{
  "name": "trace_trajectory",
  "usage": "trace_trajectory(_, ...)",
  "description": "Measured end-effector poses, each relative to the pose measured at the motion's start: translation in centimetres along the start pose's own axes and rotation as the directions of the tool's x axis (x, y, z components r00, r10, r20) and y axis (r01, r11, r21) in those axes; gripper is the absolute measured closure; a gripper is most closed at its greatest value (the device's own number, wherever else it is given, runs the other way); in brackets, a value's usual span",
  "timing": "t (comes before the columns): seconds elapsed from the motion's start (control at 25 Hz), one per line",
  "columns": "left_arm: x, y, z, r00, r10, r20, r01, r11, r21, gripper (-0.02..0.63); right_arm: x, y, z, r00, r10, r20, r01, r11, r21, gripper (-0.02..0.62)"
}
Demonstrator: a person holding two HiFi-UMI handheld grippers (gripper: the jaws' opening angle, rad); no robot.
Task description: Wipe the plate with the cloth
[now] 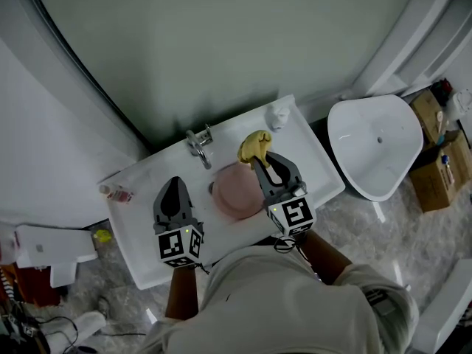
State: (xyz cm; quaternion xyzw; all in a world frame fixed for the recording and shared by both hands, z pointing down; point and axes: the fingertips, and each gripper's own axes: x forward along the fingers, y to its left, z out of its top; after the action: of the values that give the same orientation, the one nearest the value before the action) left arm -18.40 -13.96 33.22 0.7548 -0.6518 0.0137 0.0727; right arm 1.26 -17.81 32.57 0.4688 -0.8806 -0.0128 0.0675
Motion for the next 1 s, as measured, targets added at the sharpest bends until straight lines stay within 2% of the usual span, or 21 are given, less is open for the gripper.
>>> trace_trajectory(0.36,0.7,0.5,-0.3,1.000,-0.002,0.003,0.001,1.000,0.032,0.581,1.5,0.1,0.1,1.000,-0.006,0.001,0.006,1.000,-0.001,0.537)
trace_trajectory(1.0,3.1,0.0,-1.3,0.999,-0.045,-0.021,0.046,0.999,0.021,0.581,2.6,-2.0,-0.8,0.998,-0.056,-0.023,0.056,0.998,-0.006,0.537)
